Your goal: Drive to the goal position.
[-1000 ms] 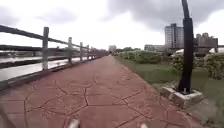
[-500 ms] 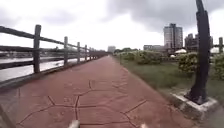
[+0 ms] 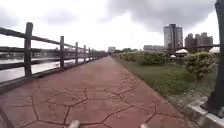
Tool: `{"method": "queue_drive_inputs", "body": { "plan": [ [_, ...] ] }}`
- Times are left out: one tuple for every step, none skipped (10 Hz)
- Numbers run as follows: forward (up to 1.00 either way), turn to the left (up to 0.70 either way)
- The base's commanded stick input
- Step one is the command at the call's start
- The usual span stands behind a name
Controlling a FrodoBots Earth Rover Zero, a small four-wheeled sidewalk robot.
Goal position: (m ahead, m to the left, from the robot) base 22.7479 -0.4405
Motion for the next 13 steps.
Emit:
{"method": "queue_drive_inputs", "body": {
  "plan": [
    [0.70,0.00],
    [0.70,0.00],
    [0.70,0.00],
    [0.70,0.00],
    [0.70,0.00],
    [0.70,0.00],
    [0.70,0.00],
    [0.70,0.00],
    [0.70,0.00],
    [0.70,0.00],
    [0.70,0.00],
    [0.70,0.00],
    [0.70,0.00]
  ]
}}
